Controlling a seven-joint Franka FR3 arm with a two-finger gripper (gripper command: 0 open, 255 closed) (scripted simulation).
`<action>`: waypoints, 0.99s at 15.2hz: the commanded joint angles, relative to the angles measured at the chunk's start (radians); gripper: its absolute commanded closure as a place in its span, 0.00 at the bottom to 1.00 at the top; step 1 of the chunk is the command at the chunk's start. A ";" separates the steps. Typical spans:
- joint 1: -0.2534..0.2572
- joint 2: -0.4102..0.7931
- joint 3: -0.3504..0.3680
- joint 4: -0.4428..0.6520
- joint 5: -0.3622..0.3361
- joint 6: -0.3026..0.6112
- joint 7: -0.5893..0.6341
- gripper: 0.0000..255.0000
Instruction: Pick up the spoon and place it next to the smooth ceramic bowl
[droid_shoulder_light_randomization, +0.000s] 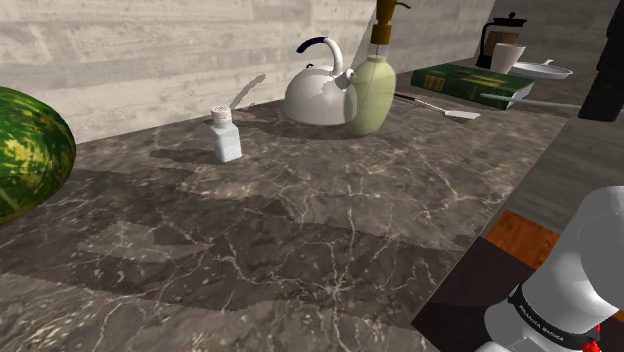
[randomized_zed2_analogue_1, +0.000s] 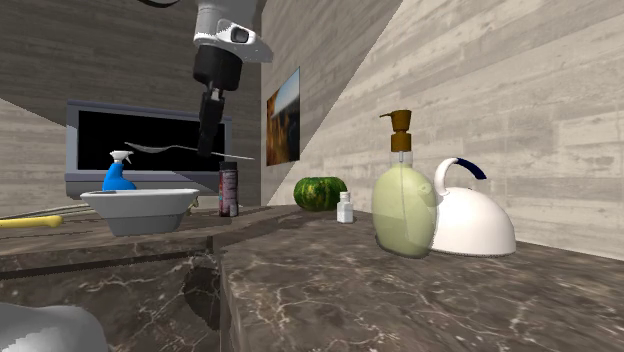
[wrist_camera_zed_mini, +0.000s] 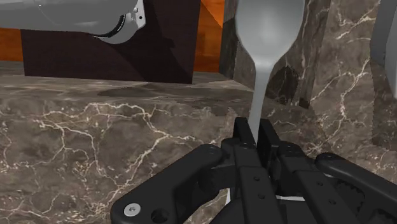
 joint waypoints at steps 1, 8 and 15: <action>0.009 -0.038 0.034 -0.009 0.043 -0.011 0.052 1.00; 0.029 -0.114 0.148 0.016 0.182 -0.037 0.219 1.00; 0.034 -0.150 0.271 0.090 0.323 -0.044 0.397 1.00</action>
